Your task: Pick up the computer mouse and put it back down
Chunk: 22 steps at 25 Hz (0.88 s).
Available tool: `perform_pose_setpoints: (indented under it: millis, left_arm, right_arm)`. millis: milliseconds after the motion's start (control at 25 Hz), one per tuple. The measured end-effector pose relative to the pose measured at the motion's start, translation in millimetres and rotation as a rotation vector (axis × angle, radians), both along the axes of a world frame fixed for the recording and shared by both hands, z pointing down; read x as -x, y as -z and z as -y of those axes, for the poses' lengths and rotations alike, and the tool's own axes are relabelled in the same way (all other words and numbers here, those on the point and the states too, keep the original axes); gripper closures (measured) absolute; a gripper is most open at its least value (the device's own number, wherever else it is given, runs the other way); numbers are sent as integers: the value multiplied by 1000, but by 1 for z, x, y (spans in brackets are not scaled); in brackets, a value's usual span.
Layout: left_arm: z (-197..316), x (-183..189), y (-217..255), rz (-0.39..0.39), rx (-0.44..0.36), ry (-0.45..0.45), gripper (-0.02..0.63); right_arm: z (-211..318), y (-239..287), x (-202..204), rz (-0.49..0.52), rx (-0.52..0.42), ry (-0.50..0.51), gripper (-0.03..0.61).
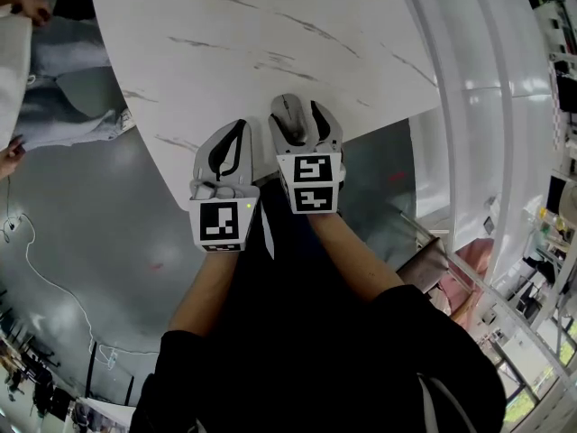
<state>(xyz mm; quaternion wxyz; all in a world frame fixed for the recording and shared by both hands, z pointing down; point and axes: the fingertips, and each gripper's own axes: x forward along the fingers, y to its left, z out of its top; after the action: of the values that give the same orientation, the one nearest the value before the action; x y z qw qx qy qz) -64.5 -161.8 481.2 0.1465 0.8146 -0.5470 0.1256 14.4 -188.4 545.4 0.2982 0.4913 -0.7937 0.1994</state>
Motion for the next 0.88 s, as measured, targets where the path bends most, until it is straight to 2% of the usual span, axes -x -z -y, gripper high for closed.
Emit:
perform_pose_setpoints:
  millis: [120, 160, 240, 480, 720, 880]
  left_arm:
    - [1, -2, 11, 2, -20, -9, 607]
    - [2, -4, 17, 2, -30, -12, 609]
    - [2, -6, 30, 2, -54, -18, 607]
    - [3, -8, 79, -14, -142, -18, 607]
    - [-1, -8, 131, -10, -217, -15, 608]
    - [-12, -7, 166, -6, -271, -10, 609]
  right_arm:
    - [3, 36, -2, 26, -96, 3, 312]
    - [3, 47, -3, 27, -127, 4, 335]
    - [4, 70, -7, 25, -184, 0, 444]
    - [1, 132, -15, 24, -344, -5, 539]
    - [-7, 189, -27, 82, -450, -17, 555]
    - [-21, 221, -35, 131, -484, -33, 558]
